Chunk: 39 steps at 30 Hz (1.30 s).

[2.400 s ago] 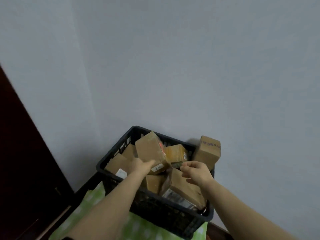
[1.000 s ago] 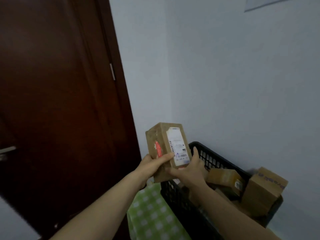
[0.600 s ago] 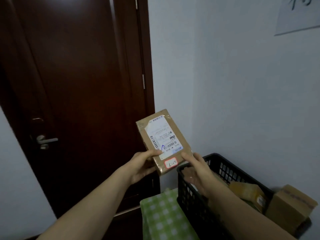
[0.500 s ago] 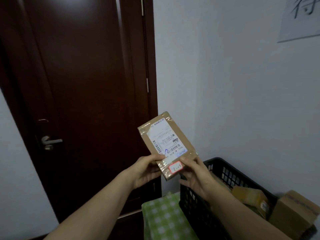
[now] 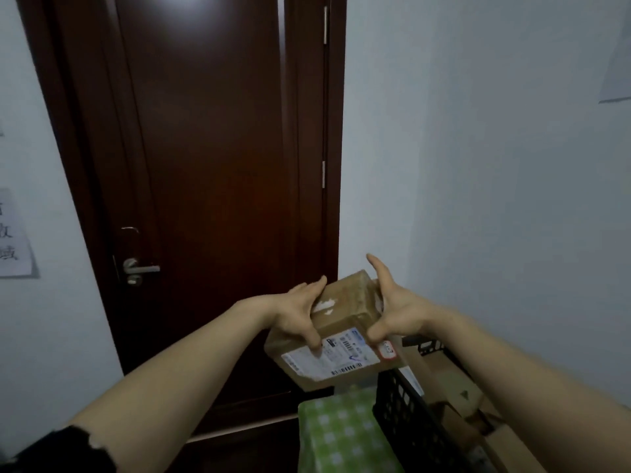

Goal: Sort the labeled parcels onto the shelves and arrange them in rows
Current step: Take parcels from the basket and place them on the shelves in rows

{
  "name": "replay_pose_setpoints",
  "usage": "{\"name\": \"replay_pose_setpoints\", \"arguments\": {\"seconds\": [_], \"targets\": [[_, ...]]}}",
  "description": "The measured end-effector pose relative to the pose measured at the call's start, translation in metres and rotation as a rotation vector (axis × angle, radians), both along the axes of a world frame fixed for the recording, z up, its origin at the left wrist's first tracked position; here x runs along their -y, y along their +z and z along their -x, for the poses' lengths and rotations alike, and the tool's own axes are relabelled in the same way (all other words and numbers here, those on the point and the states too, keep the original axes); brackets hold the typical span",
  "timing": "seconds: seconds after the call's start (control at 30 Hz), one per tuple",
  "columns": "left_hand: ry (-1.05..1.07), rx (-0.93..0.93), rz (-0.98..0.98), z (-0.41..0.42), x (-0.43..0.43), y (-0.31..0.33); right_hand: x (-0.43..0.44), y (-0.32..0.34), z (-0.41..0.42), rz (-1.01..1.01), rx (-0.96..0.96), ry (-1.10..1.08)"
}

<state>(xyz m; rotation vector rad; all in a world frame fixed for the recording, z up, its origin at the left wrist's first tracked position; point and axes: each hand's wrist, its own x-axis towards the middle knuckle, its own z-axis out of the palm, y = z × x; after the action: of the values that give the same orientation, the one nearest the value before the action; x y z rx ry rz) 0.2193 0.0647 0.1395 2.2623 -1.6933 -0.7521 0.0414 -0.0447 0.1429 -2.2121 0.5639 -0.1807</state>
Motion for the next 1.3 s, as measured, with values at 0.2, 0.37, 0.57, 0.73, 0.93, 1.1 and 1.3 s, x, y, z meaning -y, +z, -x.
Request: {"name": "replay_pose_setpoints", "arguments": {"seconds": [0.2,0.37,0.57,0.73,0.93,1.1,1.3], "targets": [[0.168,-0.358,0.204,-0.023,-0.02,-0.01,0.007,0.004,-0.011,-0.222,0.32,-0.148],[0.31,-0.7,0.373,-0.034,-0.033,-0.022,0.005,-0.022,-0.021,-0.427,0.359,-0.152],[0.328,-0.862,0.415,-0.037,-0.036,-0.028,-0.012,-0.035,-0.046,-0.331,0.339,-0.065],[0.34,-0.9,0.419,-0.047,-0.041,-0.033,-0.012,-0.039,-0.057,-0.33,0.34,-0.053],[0.358,-0.91,0.443,-0.059,-0.05,-0.034,-0.015,-0.039,-0.071,-0.339,0.331,-0.017],[0.422,-0.955,0.538,-0.072,-0.079,-0.022,-0.014,-0.041,-0.097,-0.445,0.32,0.003],[0.473,-1.002,0.642,-0.094,-0.135,-0.007,-0.047,-0.034,-0.142,-0.639,0.321,0.172]]}}
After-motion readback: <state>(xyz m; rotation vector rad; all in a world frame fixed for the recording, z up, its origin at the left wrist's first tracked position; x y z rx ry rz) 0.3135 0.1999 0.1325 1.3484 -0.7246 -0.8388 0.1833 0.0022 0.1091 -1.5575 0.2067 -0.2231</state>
